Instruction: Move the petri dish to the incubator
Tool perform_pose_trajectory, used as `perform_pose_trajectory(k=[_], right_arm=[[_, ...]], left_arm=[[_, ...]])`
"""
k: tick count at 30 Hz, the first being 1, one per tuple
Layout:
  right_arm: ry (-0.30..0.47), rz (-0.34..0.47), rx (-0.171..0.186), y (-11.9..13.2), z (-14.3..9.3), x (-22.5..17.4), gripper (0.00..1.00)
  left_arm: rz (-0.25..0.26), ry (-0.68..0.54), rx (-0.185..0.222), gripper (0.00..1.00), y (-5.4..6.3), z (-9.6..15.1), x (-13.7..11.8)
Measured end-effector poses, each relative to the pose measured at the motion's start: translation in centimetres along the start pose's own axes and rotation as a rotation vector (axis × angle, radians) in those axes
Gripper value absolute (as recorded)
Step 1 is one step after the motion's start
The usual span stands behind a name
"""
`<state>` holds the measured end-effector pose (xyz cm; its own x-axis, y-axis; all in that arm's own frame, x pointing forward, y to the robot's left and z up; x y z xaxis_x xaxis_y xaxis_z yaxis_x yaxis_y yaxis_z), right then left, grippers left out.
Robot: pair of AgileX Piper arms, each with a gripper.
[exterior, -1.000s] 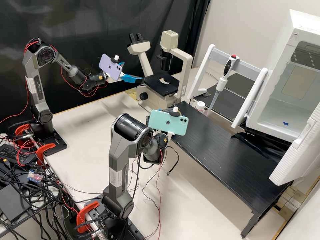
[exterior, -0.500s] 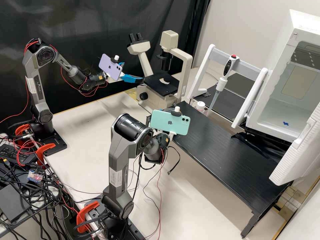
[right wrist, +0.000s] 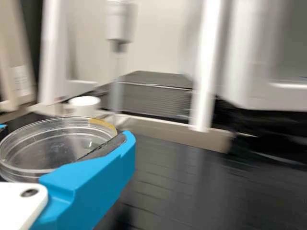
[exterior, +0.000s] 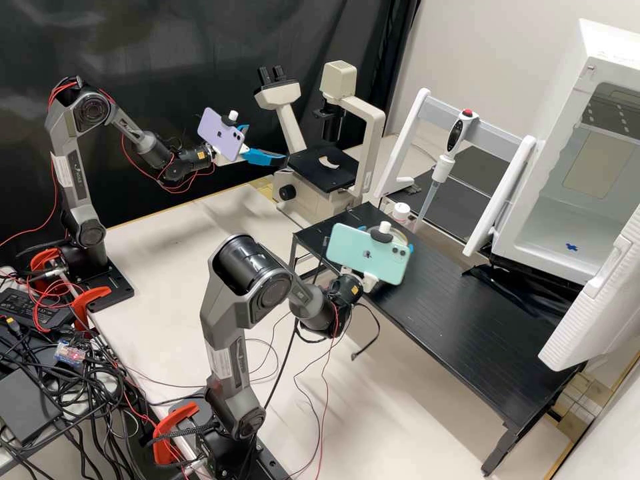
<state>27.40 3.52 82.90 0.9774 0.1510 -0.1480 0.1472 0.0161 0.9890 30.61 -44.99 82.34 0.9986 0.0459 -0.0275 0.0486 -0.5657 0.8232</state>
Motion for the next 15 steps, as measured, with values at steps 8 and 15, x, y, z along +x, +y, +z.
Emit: perform_pose_trajectory(k=[8, 15], right_arm=[[-0.117, 0.191, 0.062, 5.9, 4.2, 0.0, 0.00], [-0.178, 0.289, 0.035, 10.6, 6.8, 1.7, 0.00]], left_arm=[[0.000, 0.000, 0.000, 1.00, 0.0, 0.0, 0.0], [0.000, 0.000, 0.000, 1.00, 0.0, 0.0, 0.0]])
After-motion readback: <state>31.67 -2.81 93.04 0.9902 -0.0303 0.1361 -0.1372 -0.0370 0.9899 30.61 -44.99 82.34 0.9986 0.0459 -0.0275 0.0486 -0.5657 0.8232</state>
